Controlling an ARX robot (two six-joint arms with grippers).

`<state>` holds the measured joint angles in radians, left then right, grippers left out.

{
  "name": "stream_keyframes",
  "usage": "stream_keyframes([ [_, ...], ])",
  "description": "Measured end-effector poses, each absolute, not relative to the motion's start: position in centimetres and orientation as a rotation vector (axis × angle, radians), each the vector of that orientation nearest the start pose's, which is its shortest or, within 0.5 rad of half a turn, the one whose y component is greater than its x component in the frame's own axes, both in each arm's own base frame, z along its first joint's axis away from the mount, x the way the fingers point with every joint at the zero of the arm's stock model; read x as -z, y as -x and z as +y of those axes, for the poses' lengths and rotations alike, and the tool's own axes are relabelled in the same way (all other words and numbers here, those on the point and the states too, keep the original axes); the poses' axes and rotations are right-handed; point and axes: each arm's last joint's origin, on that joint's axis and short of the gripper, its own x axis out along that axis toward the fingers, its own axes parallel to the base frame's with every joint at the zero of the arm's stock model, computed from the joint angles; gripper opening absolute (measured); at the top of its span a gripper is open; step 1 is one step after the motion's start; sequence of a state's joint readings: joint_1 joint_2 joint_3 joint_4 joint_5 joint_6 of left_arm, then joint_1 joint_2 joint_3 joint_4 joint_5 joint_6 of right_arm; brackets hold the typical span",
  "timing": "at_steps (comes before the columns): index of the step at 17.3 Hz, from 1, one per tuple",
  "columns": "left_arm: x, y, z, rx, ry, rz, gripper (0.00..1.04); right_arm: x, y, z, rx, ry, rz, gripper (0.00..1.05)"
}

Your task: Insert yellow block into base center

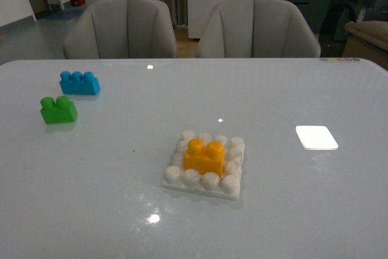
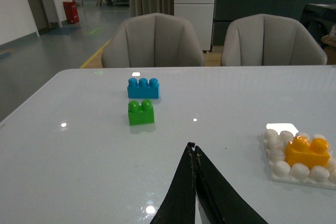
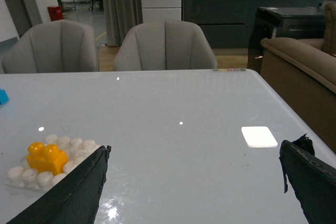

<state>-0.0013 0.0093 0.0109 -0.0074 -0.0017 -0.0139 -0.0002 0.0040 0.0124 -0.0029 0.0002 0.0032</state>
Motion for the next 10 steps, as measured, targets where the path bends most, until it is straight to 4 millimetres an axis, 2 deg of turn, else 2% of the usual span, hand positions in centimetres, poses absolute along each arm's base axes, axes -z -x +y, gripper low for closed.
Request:
stream_keyframes([
  [4, -16.61, -9.76, -0.01, 0.002, 0.014, 0.002, 0.04, -16.72, -9.72, 0.00, 0.001, -0.003, -0.006, 0.98],
  [10, -16.62, -9.76, -0.01, 0.001, 0.014, 0.002, 0.76, -16.72, -9.72, 0.00, 0.000, -0.003, -0.006, 0.98],
])
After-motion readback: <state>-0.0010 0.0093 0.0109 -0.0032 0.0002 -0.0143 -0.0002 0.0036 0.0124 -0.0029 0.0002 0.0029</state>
